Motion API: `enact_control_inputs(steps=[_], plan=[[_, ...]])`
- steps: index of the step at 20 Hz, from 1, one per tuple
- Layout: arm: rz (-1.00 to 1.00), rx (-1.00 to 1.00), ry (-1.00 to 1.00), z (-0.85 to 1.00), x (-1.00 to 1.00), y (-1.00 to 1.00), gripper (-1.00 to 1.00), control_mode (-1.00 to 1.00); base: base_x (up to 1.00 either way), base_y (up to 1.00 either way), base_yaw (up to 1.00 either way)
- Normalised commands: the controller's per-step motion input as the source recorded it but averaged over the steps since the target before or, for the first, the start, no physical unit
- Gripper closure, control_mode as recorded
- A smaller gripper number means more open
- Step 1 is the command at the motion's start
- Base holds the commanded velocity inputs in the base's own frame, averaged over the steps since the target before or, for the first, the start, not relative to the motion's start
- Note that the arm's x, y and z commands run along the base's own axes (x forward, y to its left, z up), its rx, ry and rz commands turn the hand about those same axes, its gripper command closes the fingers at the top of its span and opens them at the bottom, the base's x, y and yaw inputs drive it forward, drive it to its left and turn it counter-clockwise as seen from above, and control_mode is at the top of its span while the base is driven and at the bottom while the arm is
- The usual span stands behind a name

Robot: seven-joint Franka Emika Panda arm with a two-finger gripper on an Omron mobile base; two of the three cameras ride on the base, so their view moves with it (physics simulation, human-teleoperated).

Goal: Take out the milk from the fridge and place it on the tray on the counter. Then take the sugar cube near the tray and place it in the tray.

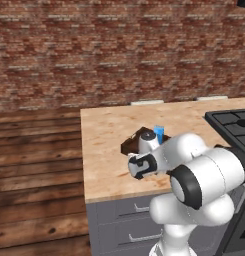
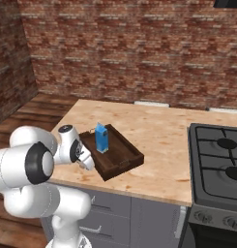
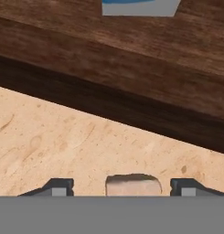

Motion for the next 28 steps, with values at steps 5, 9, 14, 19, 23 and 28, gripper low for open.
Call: enact_control_inputs(steps=[5,9,14,19,23,28], plan=[[0.03,0.0,0.0,-0.18,0.01,0.0,1.0,-1.0,0.0,0.0,0.0],[0.01,0.0,0.0,-0.18,0.0,0.0,1.0,-1.0,0.0,0.0,0.0],[0.0,0.0,-0.01,-0.12,-0.03,0.0,1.0,-1.0,0.0,0.0,0.0],[0.0,0.0,-0.11,-0.01,-0.27,-0.02,1.0,-1.0,0.0,0.0,0.0],[0.03,0.0,-0.26,0.35,-0.5,-0.04,1.0,-1.0,0.0,0.0,0.0],[0.05,0.02,-0.12,0.85,-0.33,-0.22,1.0,-1.0,0.0,0.0,0.0]])
